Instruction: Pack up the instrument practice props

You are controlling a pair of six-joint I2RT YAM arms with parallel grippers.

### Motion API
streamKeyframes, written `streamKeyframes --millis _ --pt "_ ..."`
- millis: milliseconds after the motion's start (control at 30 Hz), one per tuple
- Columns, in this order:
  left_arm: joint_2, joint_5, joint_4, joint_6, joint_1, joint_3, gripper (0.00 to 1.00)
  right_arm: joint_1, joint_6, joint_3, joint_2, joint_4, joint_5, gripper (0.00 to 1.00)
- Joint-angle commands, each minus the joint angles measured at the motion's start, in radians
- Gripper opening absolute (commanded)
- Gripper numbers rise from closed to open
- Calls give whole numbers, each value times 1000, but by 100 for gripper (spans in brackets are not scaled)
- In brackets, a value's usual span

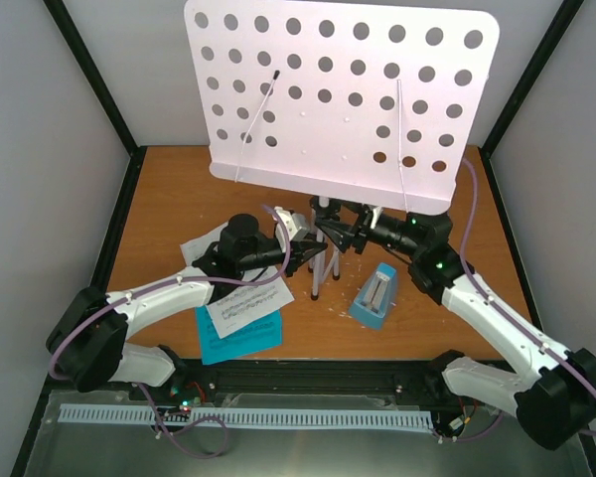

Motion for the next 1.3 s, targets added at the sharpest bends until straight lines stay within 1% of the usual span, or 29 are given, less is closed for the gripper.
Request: streamKeyframes --millis 0,33,100,200,300,400,633,867,1033,1133,1267 --pt "-34 63 198 -56 6 47 0 9 12 -88 -89 29 93 85" --pt "-30 71 198 -56 6 47 0 9 17 -108 -101 37 101 89" --pt "-28 76 194 -52 6 43 0 8 26 -143 -118 47 114 93" --pt "-32 73 195 -43 6 24 0 8 40 -174 -112 61 139 97" --pt "-32 74 199 -46 6 17 0 8 53 -198 -80 108 168 100" --pt "-31 85 194 -48 6 16 0 8 75 -212 -34 162 162 100" --pt "-33 95 186 -51 6 14 0 10 109 -189 49 252 154 98" --pt "-17 112 180 -69 7 27 0 15 156 -183 137 369 130 90" --pt "-14 106 184 -66 6 21 0 30 163 -155 191 400 99 85" --pt "-12 107 180 -64 6 23 0 38 180 -147 215 437 84 78" --pt "-13 101 180 -63 6 24 0 43 201 -144 229 473 80 62"
